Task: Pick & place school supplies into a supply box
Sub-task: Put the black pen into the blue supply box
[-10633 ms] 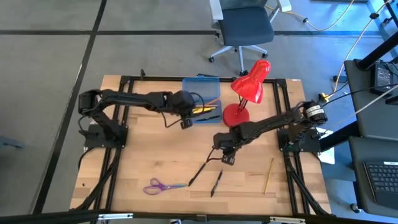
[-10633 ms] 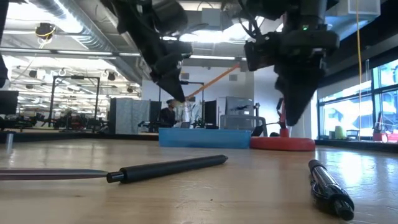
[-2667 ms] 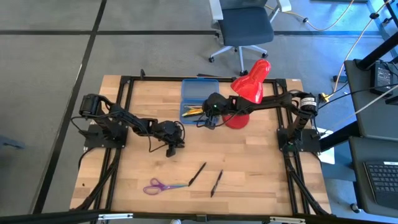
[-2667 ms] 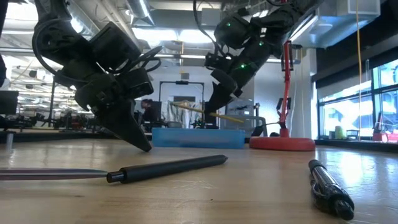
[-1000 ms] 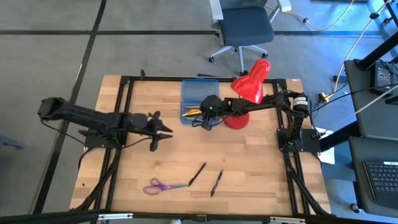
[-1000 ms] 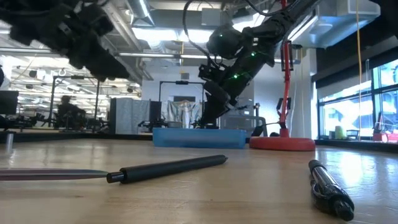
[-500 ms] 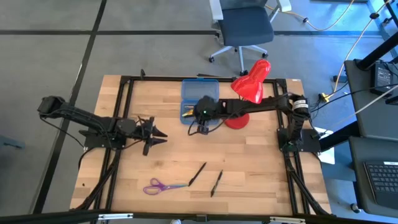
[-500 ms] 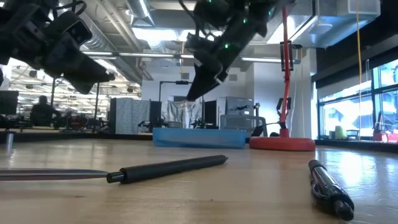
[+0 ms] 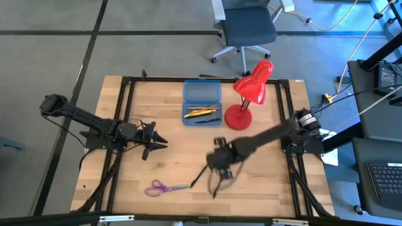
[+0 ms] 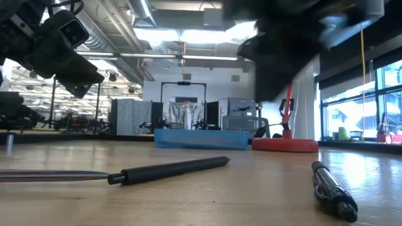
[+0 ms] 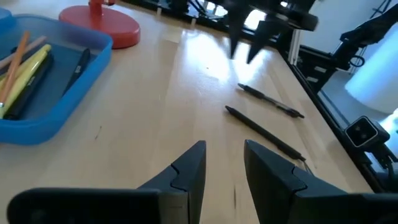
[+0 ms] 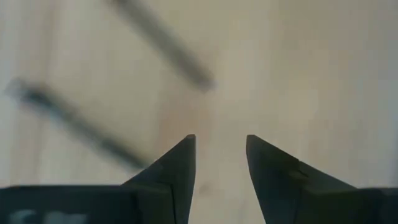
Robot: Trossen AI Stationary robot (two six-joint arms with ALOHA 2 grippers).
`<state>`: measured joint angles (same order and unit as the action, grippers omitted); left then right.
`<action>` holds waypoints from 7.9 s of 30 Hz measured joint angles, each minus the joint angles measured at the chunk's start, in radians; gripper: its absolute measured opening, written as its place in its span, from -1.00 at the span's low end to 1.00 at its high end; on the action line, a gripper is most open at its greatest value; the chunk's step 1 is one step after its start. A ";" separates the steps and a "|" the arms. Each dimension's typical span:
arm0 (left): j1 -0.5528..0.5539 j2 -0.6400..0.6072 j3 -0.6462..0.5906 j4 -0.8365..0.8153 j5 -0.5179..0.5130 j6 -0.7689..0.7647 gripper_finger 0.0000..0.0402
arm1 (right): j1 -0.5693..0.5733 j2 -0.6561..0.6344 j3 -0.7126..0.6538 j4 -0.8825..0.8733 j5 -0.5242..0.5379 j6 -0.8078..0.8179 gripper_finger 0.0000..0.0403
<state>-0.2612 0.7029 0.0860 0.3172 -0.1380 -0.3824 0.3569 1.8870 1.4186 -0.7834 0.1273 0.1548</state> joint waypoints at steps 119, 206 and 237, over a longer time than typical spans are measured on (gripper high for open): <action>0.002 0.000 0.001 -0.037 -0.133 -0.024 -0.54 | -0.538 0.082 -0.002 0.318 0.105 -0.290 -0.77; 0.001 0.000 0.000 -0.030 -0.130 -0.024 -0.57 | -0.080 0.181 -0.173 0.907 -0.452 -0.600 -0.38; 0.001 0.002 -0.001 -0.029 -0.130 -0.024 -0.57 | -0.074 0.303 -0.143 0.881 -0.404 -0.439 -0.78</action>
<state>-0.2602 0.7052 0.0853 0.2878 -0.2684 -0.4065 0.2830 2.1897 1.2758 0.0972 -0.2762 -0.2843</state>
